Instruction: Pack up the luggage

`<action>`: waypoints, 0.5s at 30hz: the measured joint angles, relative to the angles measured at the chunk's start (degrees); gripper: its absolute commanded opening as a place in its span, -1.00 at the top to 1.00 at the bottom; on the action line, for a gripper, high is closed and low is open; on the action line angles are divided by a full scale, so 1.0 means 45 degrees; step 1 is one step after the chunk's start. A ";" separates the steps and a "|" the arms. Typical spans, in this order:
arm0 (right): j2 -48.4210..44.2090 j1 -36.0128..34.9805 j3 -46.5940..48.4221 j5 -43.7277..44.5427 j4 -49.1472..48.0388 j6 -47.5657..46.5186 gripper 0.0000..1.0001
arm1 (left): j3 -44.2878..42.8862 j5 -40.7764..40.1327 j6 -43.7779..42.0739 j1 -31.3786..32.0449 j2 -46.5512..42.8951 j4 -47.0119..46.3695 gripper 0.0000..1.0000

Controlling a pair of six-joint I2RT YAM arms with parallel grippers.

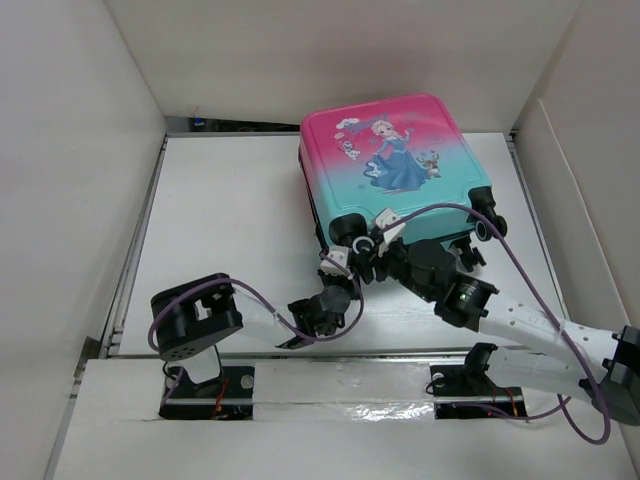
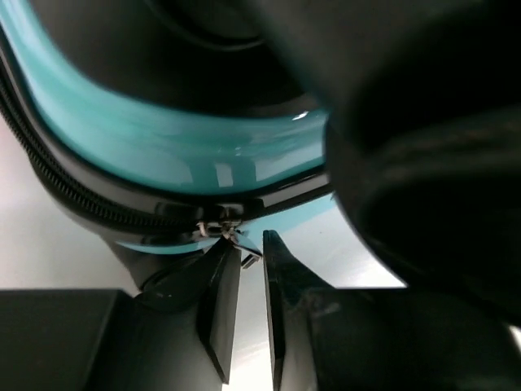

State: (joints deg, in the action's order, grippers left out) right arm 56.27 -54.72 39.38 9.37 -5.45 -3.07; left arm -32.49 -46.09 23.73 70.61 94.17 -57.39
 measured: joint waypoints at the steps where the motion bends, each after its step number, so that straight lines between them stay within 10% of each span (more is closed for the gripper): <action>1: -0.0024 -0.0010 -0.0005 -0.0010 -0.0044 0.0015 1.00 | 0.0000 -0.0107 -0.0243 0.0063 0.0000 -0.0194 0.71; 7: -0.0253 -0.0024 -0.0083 -0.0053 -0.0034 0.0131 1.00 | 0.0121 -0.0204 -0.0588 0.0379 0.0000 -0.0685 0.07; 15: -0.0398 -0.0029 -0.0199 -0.0053 0.0010 0.0180 1.00 | 0.0053 -0.0500 -0.1005 0.0316 0.0155 -0.0869 1.00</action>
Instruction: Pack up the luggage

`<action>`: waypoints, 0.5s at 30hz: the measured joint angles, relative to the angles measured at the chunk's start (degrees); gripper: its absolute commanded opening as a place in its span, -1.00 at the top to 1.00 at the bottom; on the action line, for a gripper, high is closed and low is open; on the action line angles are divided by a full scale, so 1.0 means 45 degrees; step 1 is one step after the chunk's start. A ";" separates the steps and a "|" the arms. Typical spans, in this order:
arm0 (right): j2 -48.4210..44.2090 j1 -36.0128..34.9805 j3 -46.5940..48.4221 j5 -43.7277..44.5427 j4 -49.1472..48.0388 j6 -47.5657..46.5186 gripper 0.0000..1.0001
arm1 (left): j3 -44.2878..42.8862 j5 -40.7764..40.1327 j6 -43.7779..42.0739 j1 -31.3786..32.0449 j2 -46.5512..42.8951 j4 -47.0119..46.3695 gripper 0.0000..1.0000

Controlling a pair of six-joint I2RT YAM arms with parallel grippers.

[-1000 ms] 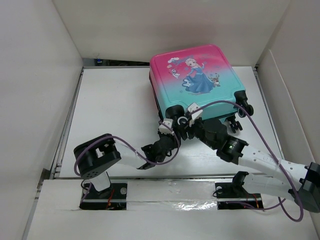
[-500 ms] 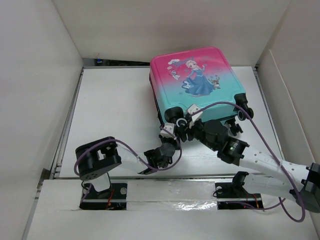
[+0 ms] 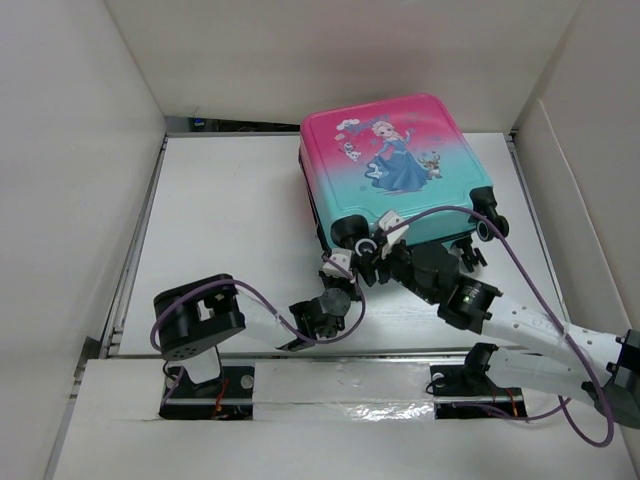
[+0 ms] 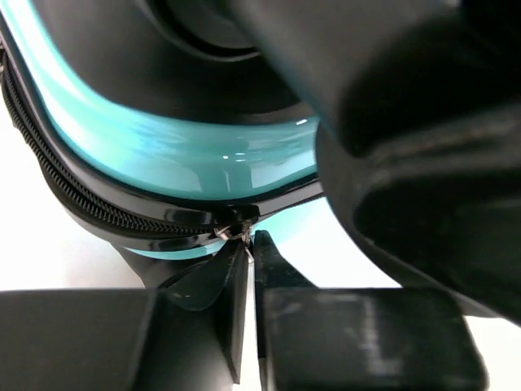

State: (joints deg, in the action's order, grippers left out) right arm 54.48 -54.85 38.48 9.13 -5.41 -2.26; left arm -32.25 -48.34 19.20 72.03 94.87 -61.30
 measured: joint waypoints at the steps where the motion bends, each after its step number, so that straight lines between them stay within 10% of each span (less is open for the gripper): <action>1: -0.0029 -0.0005 -0.0019 0.0010 0.0073 -0.0010 1.00 | -0.0034 -0.0039 -0.0087 -0.0034 0.0005 0.0063 1.00; 15: 0.0359 -0.0015 0.0223 0.0782 0.0175 -0.0335 1.00 | -0.0695 -0.0432 -0.0087 0.0039 0.1112 -0.0986 1.00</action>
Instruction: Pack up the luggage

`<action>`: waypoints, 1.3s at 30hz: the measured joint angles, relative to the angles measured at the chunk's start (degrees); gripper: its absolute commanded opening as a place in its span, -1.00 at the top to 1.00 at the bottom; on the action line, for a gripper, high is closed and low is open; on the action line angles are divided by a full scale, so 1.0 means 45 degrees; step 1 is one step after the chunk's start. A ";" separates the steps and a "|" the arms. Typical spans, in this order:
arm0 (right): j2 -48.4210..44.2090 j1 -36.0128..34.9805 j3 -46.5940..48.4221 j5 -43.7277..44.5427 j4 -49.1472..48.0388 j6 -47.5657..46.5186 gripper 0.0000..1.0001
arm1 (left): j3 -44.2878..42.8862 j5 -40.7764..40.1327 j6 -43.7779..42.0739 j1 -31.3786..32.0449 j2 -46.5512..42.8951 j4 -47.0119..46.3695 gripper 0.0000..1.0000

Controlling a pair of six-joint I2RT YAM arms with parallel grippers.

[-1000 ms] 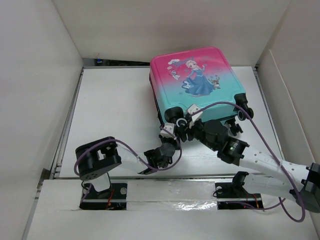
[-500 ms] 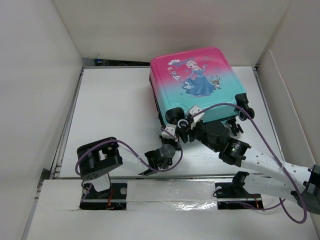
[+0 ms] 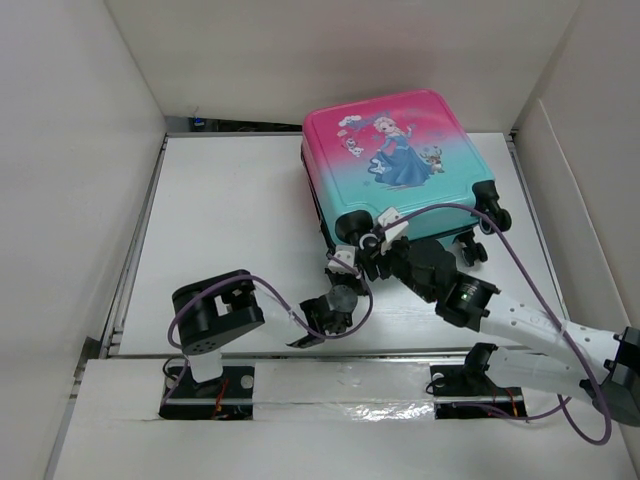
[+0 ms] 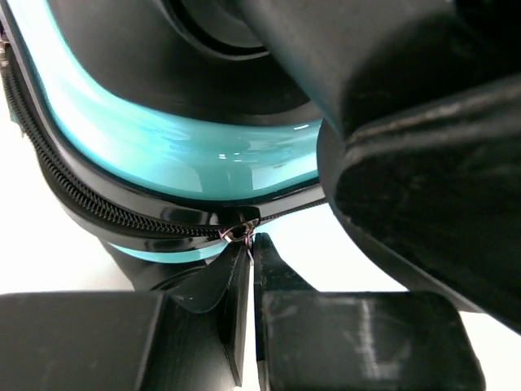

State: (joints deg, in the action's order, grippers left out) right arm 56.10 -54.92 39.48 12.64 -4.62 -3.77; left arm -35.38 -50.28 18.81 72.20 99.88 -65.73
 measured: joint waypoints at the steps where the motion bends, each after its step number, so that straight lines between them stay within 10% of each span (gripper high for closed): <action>1: -0.0034 0.0000 0.0024 0.0238 0.0107 -0.0078 1.00 | -0.0141 0.0063 0.0029 -0.0034 0.0160 -0.0073 1.00; 15: -0.0714 0.0058 0.0053 0.0840 0.1214 -0.0262 1.00 | 0.0204 0.2521 -0.0816 -0.0665 -0.0083 -0.0238 1.00; 24: -0.3468 0.3609 -0.1802 -0.4255 0.1248 0.0811 1.00 | 0.5037 0.3827 0.0316 -0.4274 -0.7597 0.0073 1.00; 38: -0.2924 0.2997 -0.1452 -0.4124 0.1263 0.0733 1.00 | 0.4090 0.5654 -0.0146 -0.4255 -0.6601 0.1205 1.00; 39: -0.2871 0.2914 -0.1452 -0.4124 0.1258 0.0714 1.00 | 0.3910 0.6081 -0.0233 -0.4163 -0.6450 0.1321 0.63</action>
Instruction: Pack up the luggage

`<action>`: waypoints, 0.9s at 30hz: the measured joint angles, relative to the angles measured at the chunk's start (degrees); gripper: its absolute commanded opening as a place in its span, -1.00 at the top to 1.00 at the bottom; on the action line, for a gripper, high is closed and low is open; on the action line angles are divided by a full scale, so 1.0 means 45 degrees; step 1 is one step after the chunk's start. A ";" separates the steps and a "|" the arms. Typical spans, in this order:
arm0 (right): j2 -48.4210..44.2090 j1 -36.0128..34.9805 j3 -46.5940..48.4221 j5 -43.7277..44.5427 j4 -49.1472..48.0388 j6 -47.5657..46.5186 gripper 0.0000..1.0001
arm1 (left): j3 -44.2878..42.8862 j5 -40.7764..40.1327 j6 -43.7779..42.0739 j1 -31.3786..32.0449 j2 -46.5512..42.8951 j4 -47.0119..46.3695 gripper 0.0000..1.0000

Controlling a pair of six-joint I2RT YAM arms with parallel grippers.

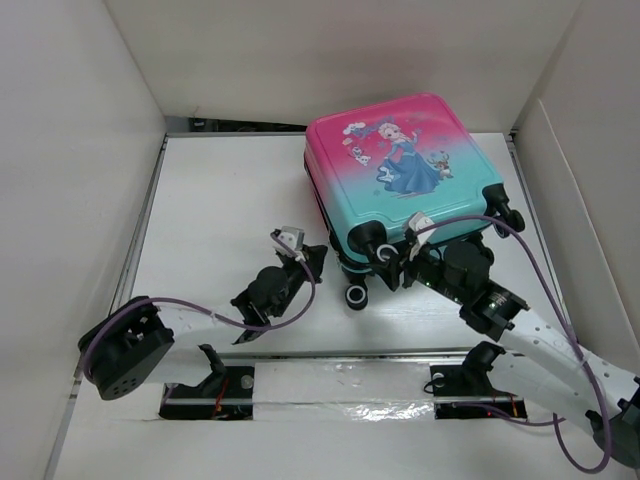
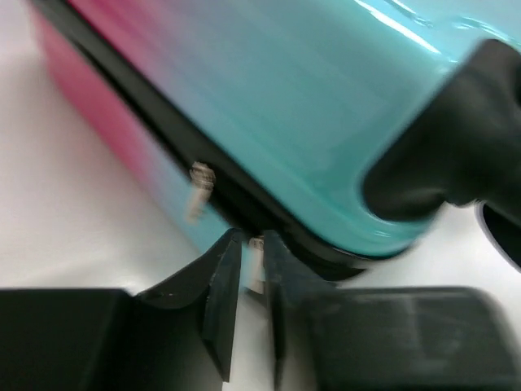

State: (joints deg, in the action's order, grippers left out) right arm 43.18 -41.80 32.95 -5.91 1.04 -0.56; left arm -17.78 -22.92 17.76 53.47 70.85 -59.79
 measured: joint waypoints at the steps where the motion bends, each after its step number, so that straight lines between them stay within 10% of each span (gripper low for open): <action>1: 0.0058 -0.0102 0.0000 0.0010 0.0000 -0.0015 1.00 | -0.0170 0.0491 -0.0214 0.0073 0.0165 0.0126 0.48; 7: -0.0204 -0.0233 0.0000 0.0393 0.0267 -0.0121 1.00 | -0.0826 0.2759 -0.0806 0.0126 0.0835 0.1219 0.26; 16: -0.1710 -0.0126 0.0000 0.0777 0.1855 -0.0262 1.00 | -0.0996 0.3157 -0.1253 0.0034 0.0903 0.2113 0.59; 21: -0.1938 -0.0117 0.0000 0.0976 0.2161 -0.0262 1.00 | -0.0996 0.3589 -0.1443 -0.0345 0.0903 0.2307 0.20; 27: -0.1919 -0.0117 0.0000 0.0996 0.2166 -0.0262 1.00 | -0.1394 0.4872 -0.1899 -0.0403 0.1321 0.2759 0.20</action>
State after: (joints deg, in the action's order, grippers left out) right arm 34.54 -42.33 32.95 -1.43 10.79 -1.74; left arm -24.05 -0.99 9.21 51.66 76.79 -47.37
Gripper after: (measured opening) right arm 0.622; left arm 0.403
